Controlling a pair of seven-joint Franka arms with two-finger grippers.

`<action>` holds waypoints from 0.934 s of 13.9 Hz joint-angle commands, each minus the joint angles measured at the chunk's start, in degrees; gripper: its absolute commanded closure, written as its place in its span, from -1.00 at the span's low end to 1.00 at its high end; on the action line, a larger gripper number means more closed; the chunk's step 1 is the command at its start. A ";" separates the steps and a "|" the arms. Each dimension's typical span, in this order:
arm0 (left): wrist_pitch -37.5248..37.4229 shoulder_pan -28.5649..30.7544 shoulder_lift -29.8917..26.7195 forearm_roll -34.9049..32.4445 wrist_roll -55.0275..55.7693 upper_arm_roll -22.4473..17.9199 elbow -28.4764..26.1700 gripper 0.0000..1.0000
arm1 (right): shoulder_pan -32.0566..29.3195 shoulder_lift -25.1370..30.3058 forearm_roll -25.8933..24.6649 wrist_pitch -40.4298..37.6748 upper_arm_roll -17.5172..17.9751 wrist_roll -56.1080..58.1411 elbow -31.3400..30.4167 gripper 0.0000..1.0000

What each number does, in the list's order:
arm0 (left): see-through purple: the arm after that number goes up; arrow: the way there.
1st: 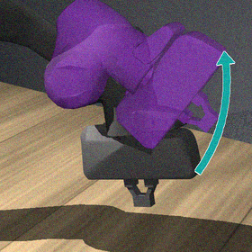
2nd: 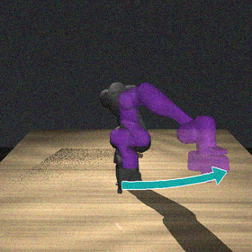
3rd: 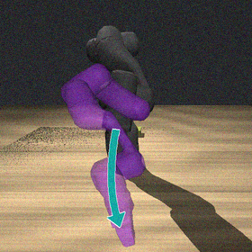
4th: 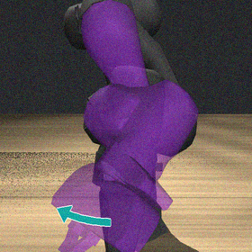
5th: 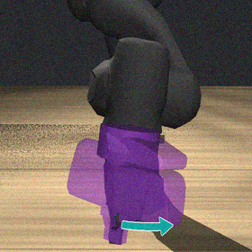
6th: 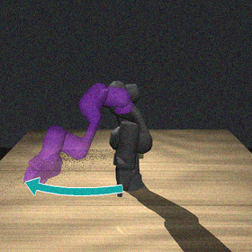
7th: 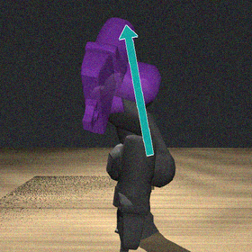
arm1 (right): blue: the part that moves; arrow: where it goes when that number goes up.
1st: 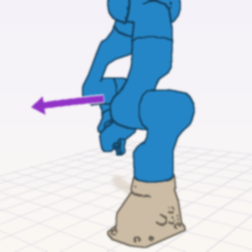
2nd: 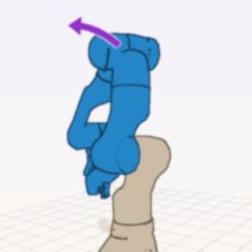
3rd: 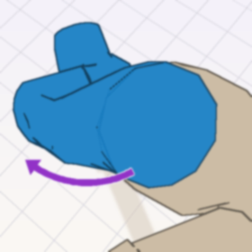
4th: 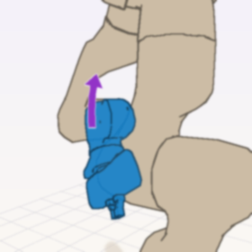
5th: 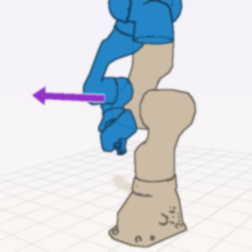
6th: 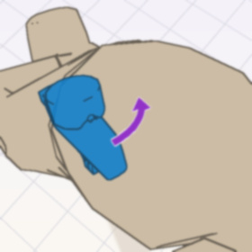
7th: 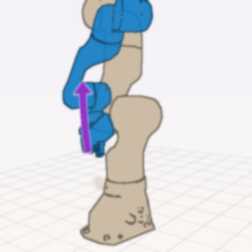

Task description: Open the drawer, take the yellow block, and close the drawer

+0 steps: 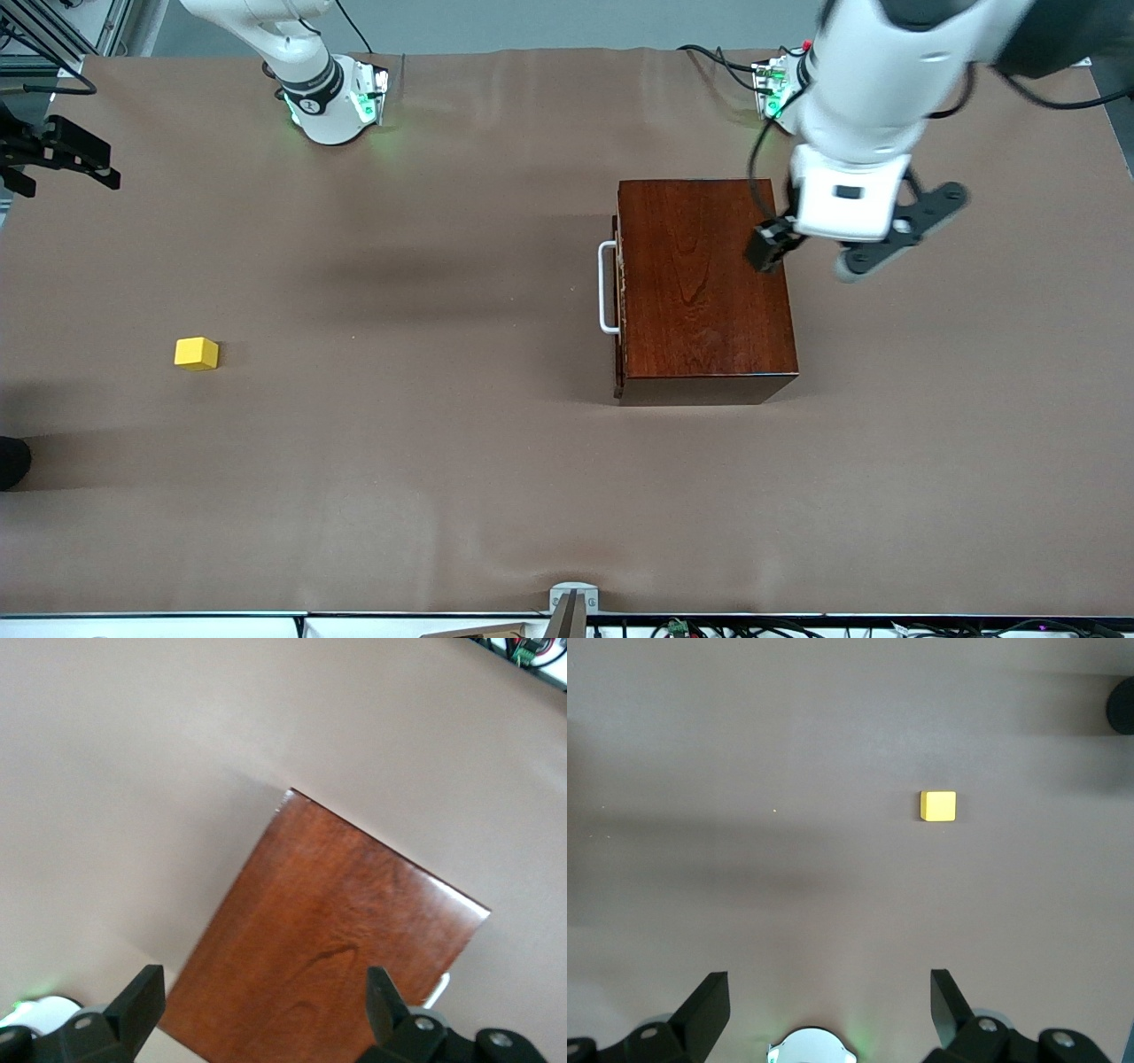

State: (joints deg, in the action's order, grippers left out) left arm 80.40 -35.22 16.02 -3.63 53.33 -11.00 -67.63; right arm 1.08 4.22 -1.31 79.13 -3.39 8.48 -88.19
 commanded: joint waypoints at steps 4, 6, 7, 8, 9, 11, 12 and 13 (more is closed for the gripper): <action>-0.15 10.06 -9.95 -0.24 -22.62 0.72 -9.88 -1.00 | -1.08 -1.06 -1.06 -0.56 0.22 -0.04 1.61 -1.00; -0.24 12.88 -11.53 -0.24 -27.82 0.72 -11.37 -1.00 | -0.99 -1.06 -1.06 -0.56 0.22 0.05 1.61 -1.00; -0.15 13.67 -12.41 -0.32 -28.97 0.72 -12.34 -1.00 | -1.08 -1.15 -1.15 -0.56 0.22 -0.13 1.61 -1.00; -0.15 14.46 -13.11 -0.41 -30.20 0.72 -13.22 -1.00 | -0.99 -1.50 -1.15 -0.56 0.22 -0.30 1.87 -1.00; -0.15 15.17 -13.73 -0.59 -31.87 0.72 -14.01 -1.00 | -0.99 -1.85 -1.15 -0.56 0.22 -0.39 2.57 -1.00; -0.15 16.93 -14.44 -0.50 -34.95 0.72 -14.72 -1.00 | -0.99 -2.20 -1.06 -0.73 0.31 -0.57 3.63 -1.00; -0.15 17.37 -14.79 -0.50 -36.18 0.72 -14.81 -1.00 | -0.99 -2.20 -0.97 -0.73 0.31 -0.66 3.64 -1.00; -0.15 18.07 -14.79 -0.41 -37.85 0.72 -14.72 -1.00 | -0.99 -2.20 -0.97 -0.73 0.31 -0.74 3.64 -1.00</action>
State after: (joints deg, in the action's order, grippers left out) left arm 79.81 -18.44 3.21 -3.64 18.44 -10.97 -80.44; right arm 0.69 3.08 -1.39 79.20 -3.65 8.46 -86.58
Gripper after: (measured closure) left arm 0.000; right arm 0.000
